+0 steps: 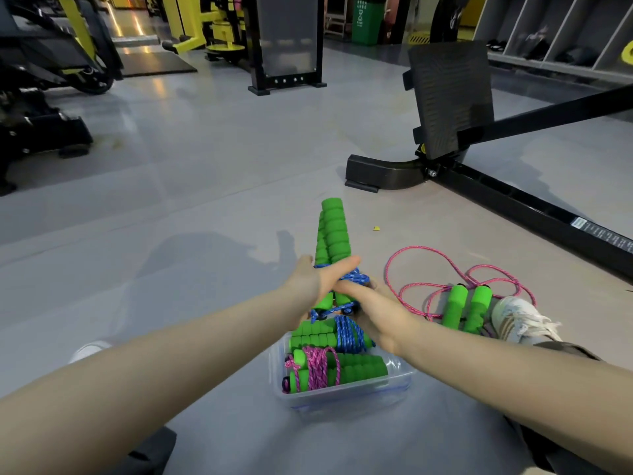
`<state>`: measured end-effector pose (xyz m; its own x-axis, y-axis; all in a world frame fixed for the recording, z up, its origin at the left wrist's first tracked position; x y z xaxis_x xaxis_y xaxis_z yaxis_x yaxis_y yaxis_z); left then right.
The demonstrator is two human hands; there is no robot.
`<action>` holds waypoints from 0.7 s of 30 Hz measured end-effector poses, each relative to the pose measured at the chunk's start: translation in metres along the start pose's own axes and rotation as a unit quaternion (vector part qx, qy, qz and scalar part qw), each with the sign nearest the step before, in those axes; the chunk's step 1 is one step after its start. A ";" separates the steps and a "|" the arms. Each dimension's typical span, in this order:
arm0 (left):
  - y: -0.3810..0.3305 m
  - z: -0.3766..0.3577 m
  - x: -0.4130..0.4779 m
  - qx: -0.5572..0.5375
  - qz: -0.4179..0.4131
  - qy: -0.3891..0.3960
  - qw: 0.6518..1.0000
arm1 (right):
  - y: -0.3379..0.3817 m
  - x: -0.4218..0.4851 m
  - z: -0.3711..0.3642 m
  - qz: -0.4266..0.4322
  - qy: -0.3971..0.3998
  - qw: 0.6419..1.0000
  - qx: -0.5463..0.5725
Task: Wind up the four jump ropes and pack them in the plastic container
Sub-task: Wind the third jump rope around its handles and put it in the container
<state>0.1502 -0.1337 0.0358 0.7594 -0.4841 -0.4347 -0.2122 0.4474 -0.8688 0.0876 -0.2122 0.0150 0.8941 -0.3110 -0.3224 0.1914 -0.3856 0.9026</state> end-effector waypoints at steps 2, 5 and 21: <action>-0.003 -0.003 0.005 -0.009 -0.032 -0.009 0.999 | -0.001 0.001 -0.004 0.013 0.002 1.000 -0.016; -0.009 -0.004 0.006 0.020 -0.081 -0.009 0.996 | 0.002 0.001 -0.005 -0.001 0.032 0.999 -0.026; 0.033 -0.049 0.006 0.653 -0.257 0.045 0.710 | -0.097 0.000 0.015 -0.165 -0.121 0.932 0.299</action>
<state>0.1177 -0.1582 -0.0070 0.4747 -0.8563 -0.2037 0.8763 0.4814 0.0183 0.0628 -0.1879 -0.0764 0.6952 -0.2487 -0.6745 0.1150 -0.8877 0.4458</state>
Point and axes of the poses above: each hand's wrist, its own x-axis towards the middle knuckle, its own z-axis out of the back of the hand, y = z × x, the point moved 9 cm from there along x, towards the middle knuckle, and after that the axes turned 1 degree about -z, right-handed, at the moved point
